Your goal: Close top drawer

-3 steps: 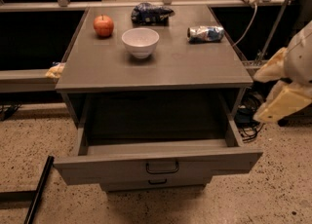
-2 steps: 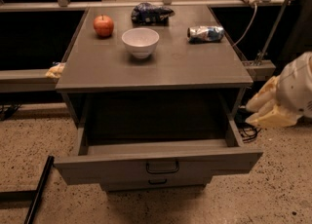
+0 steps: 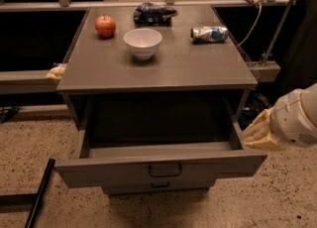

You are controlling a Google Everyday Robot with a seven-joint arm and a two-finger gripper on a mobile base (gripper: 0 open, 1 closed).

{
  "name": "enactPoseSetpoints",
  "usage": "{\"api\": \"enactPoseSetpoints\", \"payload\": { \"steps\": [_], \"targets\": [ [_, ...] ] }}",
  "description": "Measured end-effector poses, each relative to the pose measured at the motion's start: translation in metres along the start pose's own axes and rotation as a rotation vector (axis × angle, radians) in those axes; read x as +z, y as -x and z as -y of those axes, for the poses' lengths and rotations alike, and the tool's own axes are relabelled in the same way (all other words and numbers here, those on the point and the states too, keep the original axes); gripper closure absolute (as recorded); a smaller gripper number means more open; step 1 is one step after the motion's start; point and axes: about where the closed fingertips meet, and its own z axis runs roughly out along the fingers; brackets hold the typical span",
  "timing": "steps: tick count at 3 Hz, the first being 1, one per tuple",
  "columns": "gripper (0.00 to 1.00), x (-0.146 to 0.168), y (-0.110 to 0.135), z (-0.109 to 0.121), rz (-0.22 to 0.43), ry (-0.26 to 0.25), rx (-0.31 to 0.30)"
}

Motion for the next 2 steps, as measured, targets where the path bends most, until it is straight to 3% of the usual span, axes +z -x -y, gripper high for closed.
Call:
{"api": "enactPoseSetpoints", "payload": {
  "steps": [1, 2],
  "targets": [
    [1.00, 0.000, 0.000, 0.000, 0.000, 0.000, 0.000],
    [1.00, 0.030, -0.022, -0.010, 0.021, -0.001, 0.004]
  ]
}}
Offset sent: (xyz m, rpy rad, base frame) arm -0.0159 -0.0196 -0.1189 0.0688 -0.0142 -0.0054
